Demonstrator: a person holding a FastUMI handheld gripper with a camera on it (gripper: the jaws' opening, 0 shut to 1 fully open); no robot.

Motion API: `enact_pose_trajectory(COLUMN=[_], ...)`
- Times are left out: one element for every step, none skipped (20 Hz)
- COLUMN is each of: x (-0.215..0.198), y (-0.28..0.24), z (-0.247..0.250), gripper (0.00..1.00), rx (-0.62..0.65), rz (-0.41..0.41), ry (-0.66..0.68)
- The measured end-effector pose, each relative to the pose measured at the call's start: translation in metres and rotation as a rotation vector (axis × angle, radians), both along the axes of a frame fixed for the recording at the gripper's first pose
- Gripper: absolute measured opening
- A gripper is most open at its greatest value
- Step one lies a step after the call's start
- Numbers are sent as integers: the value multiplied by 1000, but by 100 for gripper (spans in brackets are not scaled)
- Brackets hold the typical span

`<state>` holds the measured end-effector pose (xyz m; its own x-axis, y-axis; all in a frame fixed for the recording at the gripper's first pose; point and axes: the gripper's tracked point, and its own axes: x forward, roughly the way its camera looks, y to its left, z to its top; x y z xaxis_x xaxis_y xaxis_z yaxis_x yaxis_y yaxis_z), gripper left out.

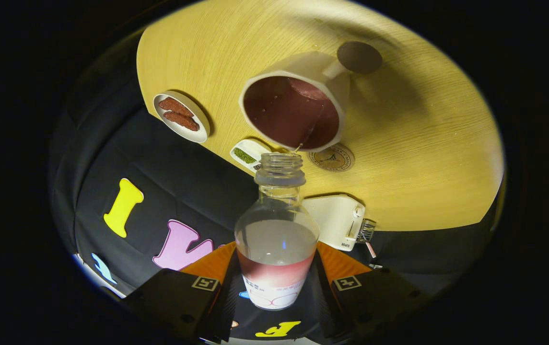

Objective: Take the bottle from table, then pour the juice into the cup, finally place the bottle on the coaster

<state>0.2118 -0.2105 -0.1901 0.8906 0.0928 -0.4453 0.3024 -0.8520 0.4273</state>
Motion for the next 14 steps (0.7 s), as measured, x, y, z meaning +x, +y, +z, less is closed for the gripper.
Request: enact_pose_trajectory(x=[1, 2, 2, 2, 2, 2, 3, 3, 4, 4, 5, 4, 3, 3], y=[2, 2, 2, 3, 5, 5, 5, 6, 6, 6, 6, 7, 8, 8], z=[-1, -2, -3, -3, -4, -4, -5, -5, -7, -7, -8, -9, -11, -12], gripper=[71, 72, 72, 72, 71, 71, 71, 71, 72, 71, 71, 71, 71, 71], rx=[-1, -3, -6, -9, -9, -11, -13, -16, -21, -25, -30, -37, -42, -46], rz=[2, 2, 1, 2, 3, 1, 0, 0, -2, -5, -7, -5, -4, -7], ry=[1, 2, 3, 3, 4, 4, 5, 5, 7, 6, 8, 12, 16, 20])
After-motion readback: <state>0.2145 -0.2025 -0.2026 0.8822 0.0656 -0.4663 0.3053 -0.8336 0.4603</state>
